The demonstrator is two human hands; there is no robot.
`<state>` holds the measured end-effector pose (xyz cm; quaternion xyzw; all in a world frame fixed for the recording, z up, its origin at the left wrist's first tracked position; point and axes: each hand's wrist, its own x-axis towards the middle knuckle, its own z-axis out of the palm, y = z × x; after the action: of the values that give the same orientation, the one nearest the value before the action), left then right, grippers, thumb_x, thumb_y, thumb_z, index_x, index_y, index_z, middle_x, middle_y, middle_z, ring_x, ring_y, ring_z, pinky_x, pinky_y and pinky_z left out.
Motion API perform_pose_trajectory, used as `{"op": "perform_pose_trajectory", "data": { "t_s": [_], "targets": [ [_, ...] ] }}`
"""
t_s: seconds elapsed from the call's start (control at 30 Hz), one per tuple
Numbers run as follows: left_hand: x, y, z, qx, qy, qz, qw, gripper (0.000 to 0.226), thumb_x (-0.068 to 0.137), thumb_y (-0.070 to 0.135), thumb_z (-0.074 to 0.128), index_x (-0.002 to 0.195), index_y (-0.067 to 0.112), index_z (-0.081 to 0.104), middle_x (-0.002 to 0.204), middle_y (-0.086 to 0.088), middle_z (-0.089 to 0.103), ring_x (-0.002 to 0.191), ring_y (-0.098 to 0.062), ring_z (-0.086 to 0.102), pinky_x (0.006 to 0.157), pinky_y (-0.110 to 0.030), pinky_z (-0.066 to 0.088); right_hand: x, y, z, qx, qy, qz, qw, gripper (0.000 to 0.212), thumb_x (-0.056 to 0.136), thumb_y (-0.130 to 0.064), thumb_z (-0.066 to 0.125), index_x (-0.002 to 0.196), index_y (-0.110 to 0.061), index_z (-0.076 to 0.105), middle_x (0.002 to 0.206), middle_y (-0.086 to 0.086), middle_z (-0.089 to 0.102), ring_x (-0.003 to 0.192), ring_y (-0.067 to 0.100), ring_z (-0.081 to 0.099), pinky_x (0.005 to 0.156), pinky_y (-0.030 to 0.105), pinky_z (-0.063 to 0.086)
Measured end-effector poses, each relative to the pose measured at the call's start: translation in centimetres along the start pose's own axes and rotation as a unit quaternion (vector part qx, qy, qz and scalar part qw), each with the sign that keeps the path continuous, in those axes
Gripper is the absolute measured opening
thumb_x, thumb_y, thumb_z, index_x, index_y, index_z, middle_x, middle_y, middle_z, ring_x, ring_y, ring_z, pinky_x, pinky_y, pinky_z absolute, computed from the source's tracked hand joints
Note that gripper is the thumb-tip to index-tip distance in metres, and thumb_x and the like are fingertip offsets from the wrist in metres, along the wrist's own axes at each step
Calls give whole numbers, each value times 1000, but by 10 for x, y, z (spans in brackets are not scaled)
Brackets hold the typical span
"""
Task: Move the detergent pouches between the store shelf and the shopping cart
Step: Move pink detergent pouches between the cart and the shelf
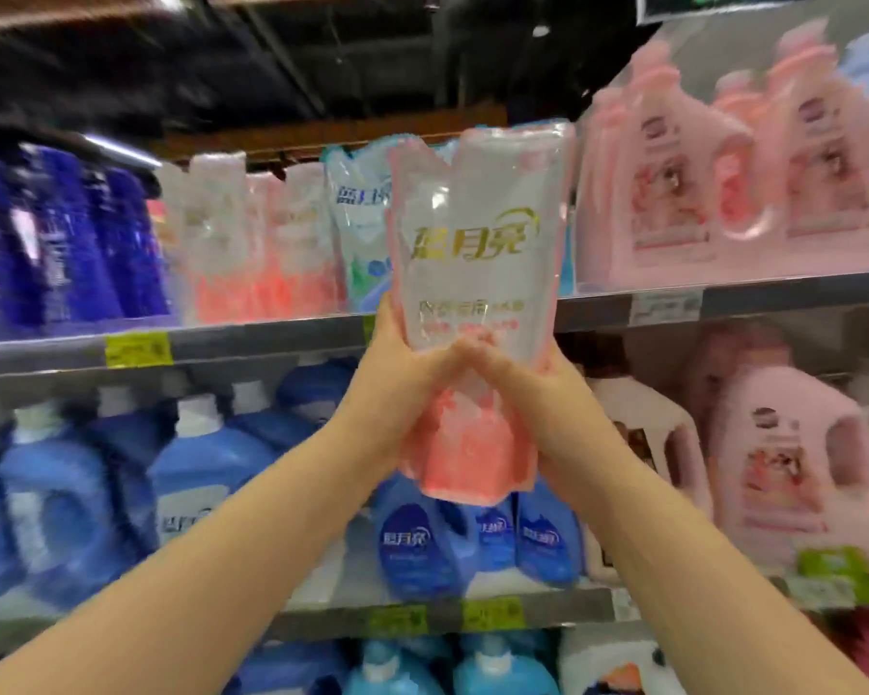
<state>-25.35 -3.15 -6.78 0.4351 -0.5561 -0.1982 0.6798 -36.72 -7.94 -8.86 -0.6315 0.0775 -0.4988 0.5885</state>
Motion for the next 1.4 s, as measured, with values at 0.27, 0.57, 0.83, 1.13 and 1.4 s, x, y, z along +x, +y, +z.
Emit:
{"op": "perform_pose_trajectory", "data": {
  "t_s": [0.27,0.57,0.83,1.13,1.4],
  "targets": [
    [73,23,-71,57,87,20,994,71,61,20,76,125,24,45,106,-1,69,92,-16,69,76,-30,57,123,12,43,-14,-139,4,990,47,69,-23,79,113,-16,65,105,6,72,97,20,69,86,37,55],
    [157,57,-144,51,100,-4,994,39,88,25,62,125,13,53,126,-17,59,115,-36,57,95,-49,45,244,4,99,32,-300,-33,953,22,88,0,55,106,-11,62,92,4,72,84,16,70,78,31,58],
    [217,29,-208,21,20,-72,997,29,94,8,47,122,9,55,106,-6,66,90,-20,65,75,-32,56,312,34,136,-74,-243,21,967,28,83,9,57,101,-13,63,95,6,70,82,15,68,79,27,57],
    [251,-22,-256,84,-8,-157,984,38,86,23,63,118,3,59,115,-14,64,87,-24,67,65,-33,59,340,73,148,-167,-130,117,970,41,75,-1,69,115,-3,63,107,10,71,99,21,67,93,37,51],
    [232,-28,-281,292,-115,-193,930,29,81,39,66,105,22,60,101,0,70,93,-16,66,77,-31,56,307,68,143,-331,-105,147,926,54,72,-15,79,119,-21,52,103,4,72,93,23,69,85,41,54]
  ]
}}
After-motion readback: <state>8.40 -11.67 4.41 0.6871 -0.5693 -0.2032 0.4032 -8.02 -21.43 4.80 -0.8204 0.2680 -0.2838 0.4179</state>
